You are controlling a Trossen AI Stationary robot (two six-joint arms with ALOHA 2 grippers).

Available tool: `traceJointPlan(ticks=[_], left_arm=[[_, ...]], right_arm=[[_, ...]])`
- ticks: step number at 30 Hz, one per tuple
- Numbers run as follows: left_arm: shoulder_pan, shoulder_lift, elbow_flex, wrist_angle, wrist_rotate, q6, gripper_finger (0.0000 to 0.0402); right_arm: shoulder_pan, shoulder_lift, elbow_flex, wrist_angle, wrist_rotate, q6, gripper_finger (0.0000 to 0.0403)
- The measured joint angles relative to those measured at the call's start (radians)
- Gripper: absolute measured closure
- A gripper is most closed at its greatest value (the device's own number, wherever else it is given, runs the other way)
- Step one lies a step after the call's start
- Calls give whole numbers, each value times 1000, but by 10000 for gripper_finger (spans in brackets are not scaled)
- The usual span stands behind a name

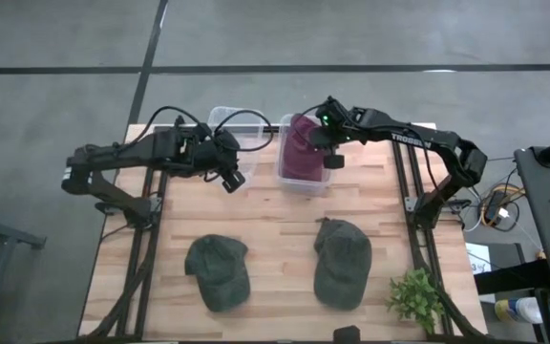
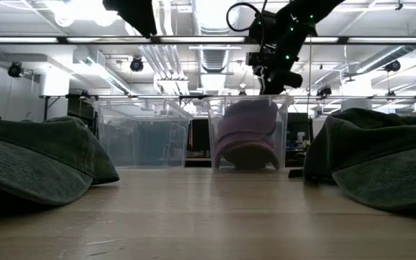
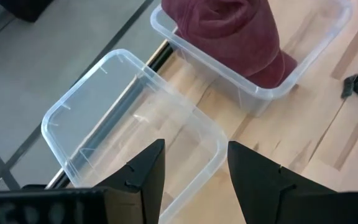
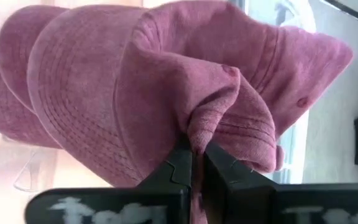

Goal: Pick & Place hat
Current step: Put the red cap into the right transparent bin

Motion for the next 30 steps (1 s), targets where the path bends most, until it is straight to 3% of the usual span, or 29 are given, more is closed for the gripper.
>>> traceJointPlan(ticks=[7,16,22,30], left_arm=[[0,-1,-18,34,-3,0,234],[0,-2,-22,49,6,0,234],[0,-2,-22,50,6,6,234],[0,-2,-23,53,6,34,234]], right_arm=[[-21,0,-8,8,-3,3,370],[-20,-2,12,4,2,70,284],[10,-23,70,-129,4,104,234],[47,-39,220,-256,4,174,220]])
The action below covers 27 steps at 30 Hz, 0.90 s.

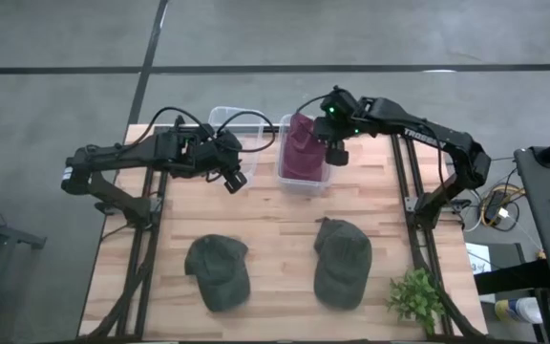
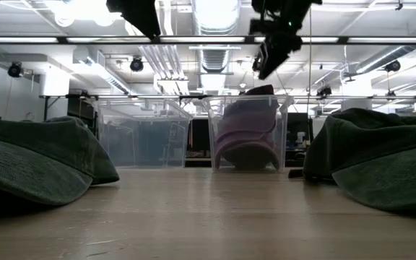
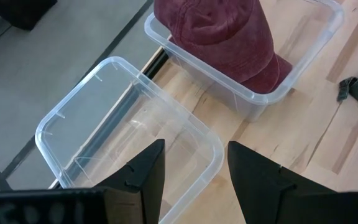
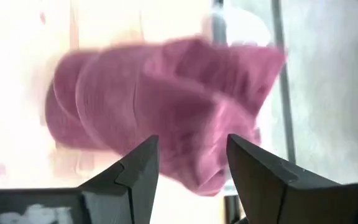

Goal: Pick & Place hat
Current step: Put the red cap into the right transparent bin

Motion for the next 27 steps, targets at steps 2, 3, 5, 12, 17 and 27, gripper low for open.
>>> traceJointPlan(ticks=[2,3,5,12,17,27], left_arm=[[0,0,-1,0,0,3,234],[0,0,-1,0,0,3,234],[0,0,-1,0,0,5,234],[0,0,-1,0,0,29,234],[0,0,-1,0,-3,37,234],[0,0,-2,1,-3,35,234]], right_arm=[[10,-1,41,0,-2,2,222],[14,-1,61,5,-5,1,223],[21,0,96,29,-26,-11,227],[16,83,133,98,-44,19,279],[17,176,131,110,-87,31,366],[-48,352,131,62,-128,28,394]])
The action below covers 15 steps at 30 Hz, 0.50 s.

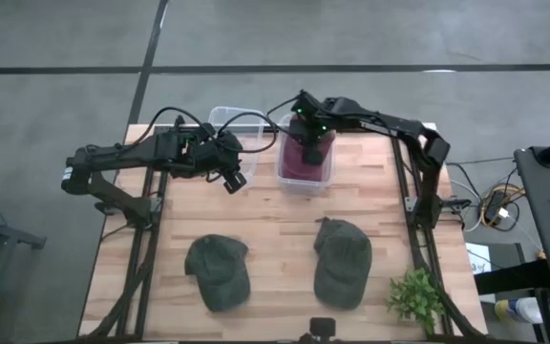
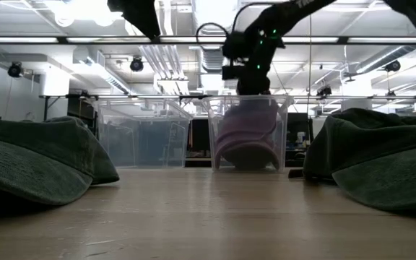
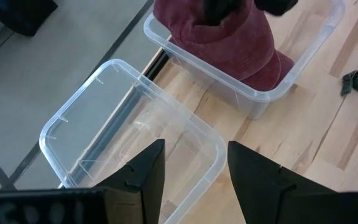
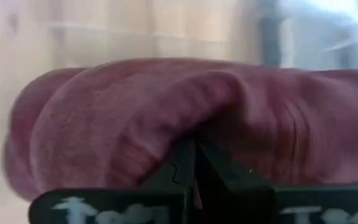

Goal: Pick & Place hat
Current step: Put the red cap into the right transparent bin

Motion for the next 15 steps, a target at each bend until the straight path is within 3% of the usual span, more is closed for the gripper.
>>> traceJointPlan(ticks=[15], left_arm=[[0,0,-3,19,0,-6,234]], right_arm=[[-21,86,1,-65,-178,-42,394]])
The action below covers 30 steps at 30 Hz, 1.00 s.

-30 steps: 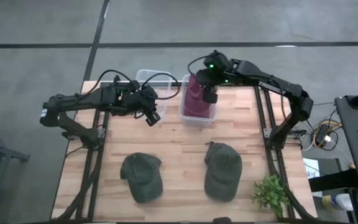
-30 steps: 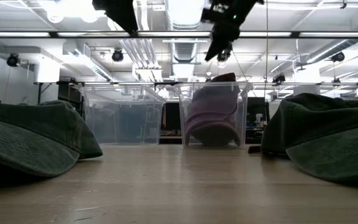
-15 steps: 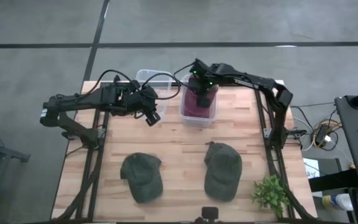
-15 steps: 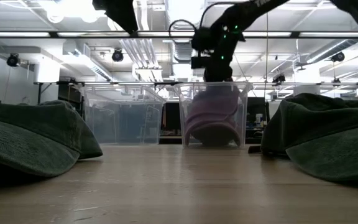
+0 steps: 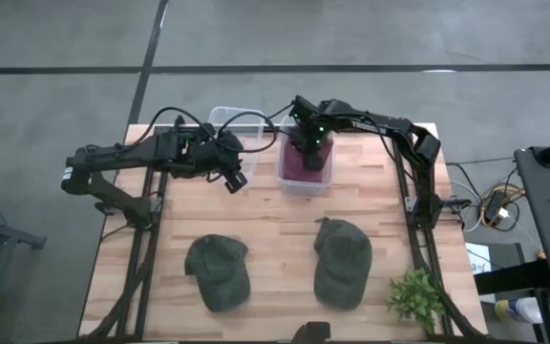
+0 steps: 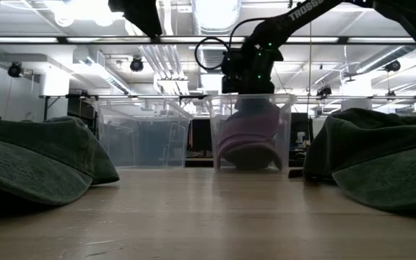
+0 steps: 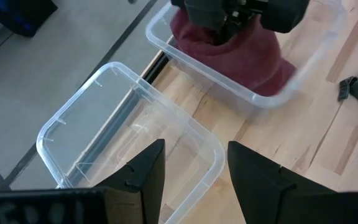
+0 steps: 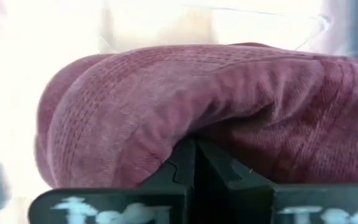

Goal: Pick & Place hat
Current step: Put the red cap into the right transparent bin, then put the right gray cap into the left transparent bin

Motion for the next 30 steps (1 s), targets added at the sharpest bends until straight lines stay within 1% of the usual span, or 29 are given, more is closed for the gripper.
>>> traceJointPlan(ticks=[1,3,7,10,15,21,30], left_arm=[[0,0,-4,9,0,0,234],[0,0,-16,33,1,3,234],[0,0,-37,56,2,22,234],[0,0,-48,57,3,22,234],[0,1,-48,59,3,22,234],[0,0,-48,59,3,39,234],[1,0,-48,59,0,110,234]], right_arm=[[0,0,-1,-9,-29,-1,394],[1,1,-2,-17,-45,-3,394],[2,-6,-2,-14,-26,-2,394],[3,-40,-3,-8,-14,-2,394],[5,-129,-3,-6,60,-3,394],[21,-251,-3,-17,60,18,394],[98,-466,-3,-15,60,82,394]])
